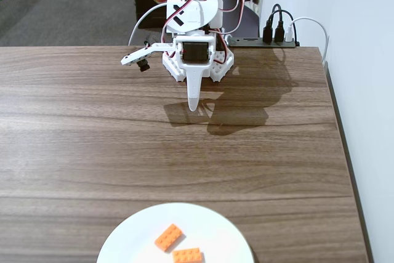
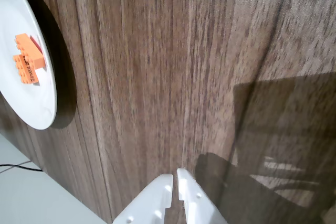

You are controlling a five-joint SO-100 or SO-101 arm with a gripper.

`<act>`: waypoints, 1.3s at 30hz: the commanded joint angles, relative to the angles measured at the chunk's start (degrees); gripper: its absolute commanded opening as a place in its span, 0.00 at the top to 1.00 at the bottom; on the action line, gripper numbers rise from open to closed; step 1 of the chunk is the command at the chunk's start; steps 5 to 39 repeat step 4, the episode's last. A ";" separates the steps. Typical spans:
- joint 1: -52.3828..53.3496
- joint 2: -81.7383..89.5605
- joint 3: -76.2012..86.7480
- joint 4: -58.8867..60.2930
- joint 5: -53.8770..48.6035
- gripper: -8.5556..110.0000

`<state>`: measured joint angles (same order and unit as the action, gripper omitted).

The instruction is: Grasp a lego block and put it on the plate.

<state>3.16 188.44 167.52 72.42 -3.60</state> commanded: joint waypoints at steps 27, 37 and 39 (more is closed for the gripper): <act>-0.26 0.09 -0.18 0.26 0.09 0.92; -0.26 0.09 -0.18 0.26 0.09 0.92; -0.26 0.09 -0.18 0.26 0.09 0.92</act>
